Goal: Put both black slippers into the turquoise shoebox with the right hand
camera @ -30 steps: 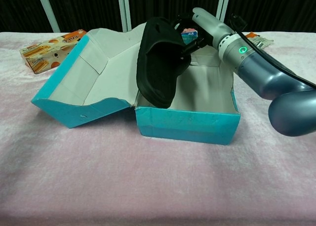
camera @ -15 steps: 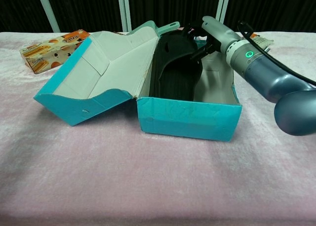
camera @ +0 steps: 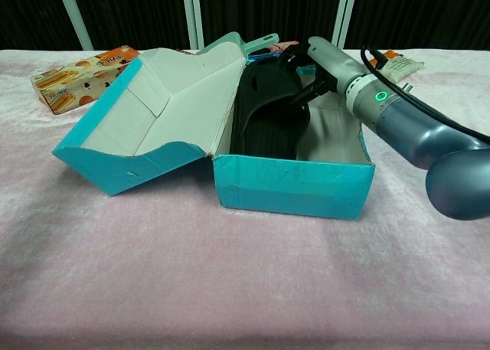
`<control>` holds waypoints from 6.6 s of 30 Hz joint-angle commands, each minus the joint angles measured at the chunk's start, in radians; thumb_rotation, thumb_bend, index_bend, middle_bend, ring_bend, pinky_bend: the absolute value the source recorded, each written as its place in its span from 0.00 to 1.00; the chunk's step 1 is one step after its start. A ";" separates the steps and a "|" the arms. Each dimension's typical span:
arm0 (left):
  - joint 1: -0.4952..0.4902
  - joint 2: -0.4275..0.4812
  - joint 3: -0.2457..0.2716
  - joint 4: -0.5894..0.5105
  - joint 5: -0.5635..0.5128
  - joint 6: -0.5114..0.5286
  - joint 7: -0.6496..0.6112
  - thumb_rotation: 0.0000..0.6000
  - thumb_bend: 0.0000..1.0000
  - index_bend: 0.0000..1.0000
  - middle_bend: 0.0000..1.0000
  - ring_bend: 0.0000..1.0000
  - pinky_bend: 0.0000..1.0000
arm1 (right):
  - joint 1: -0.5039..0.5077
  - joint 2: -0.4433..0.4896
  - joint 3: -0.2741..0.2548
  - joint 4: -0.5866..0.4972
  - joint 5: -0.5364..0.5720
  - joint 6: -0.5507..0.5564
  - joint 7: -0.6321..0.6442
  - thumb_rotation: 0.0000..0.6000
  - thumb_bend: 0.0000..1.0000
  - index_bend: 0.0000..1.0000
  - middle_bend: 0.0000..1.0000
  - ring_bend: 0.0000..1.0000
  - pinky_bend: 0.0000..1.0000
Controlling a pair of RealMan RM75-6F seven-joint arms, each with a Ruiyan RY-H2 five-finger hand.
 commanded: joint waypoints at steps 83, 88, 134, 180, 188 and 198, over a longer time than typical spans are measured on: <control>0.012 -0.016 0.006 0.043 -0.003 0.009 -0.039 1.00 0.00 0.16 0.16 0.13 0.00 | 0.034 0.466 -0.123 -0.589 0.147 -0.254 -0.446 1.00 0.65 0.21 0.24 0.09 0.07; 0.012 -0.020 0.006 0.050 -0.004 0.005 -0.046 1.00 0.00 0.16 0.16 0.13 0.00 | 0.042 0.457 -0.134 -0.569 0.160 -0.262 -0.460 1.00 0.65 0.21 0.24 0.09 0.07; 0.001 0.000 0.008 0.003 0.028 0.008 0.007 1.00 0.00 0.16 0.16 0.13 0.00 | -0.301 0.803 -0.343 -0.676 0.012 -0.082 -0.390 1.00 0.02 0.08 0.13 0.02 0.07; 0.010 -0.008 0.015 0.003 0.026 0.011 0.012 1.00 0.00 0.16 0.16 0.13 0.00 | -0.221 0.773 -0.348 -0.431 0.083 -0.426 -0.401 1.00 0.07 0.37 0.33 0.07 0.07; 0.013 -0.009 0.015 0.006 0.025 0.016 0.007 1.00 0.00 0.16 0.16 0.13 0.00 | -0.249 0.794 -0.332 -0.486 0.073 -0.348 -0.393 1.00 0.14 0.53 0.46 0.18 0.07; 0.009 -0.013 0.013 0.010 0.030 0.013 0.004 1.00 0.00 0.16 0.16 0.13 0.00 | -0.296 0.924 -0.272 -0.682 0.019 -0.176 -0.336 1.00 0.14 0.53 0.45 0.17 0.07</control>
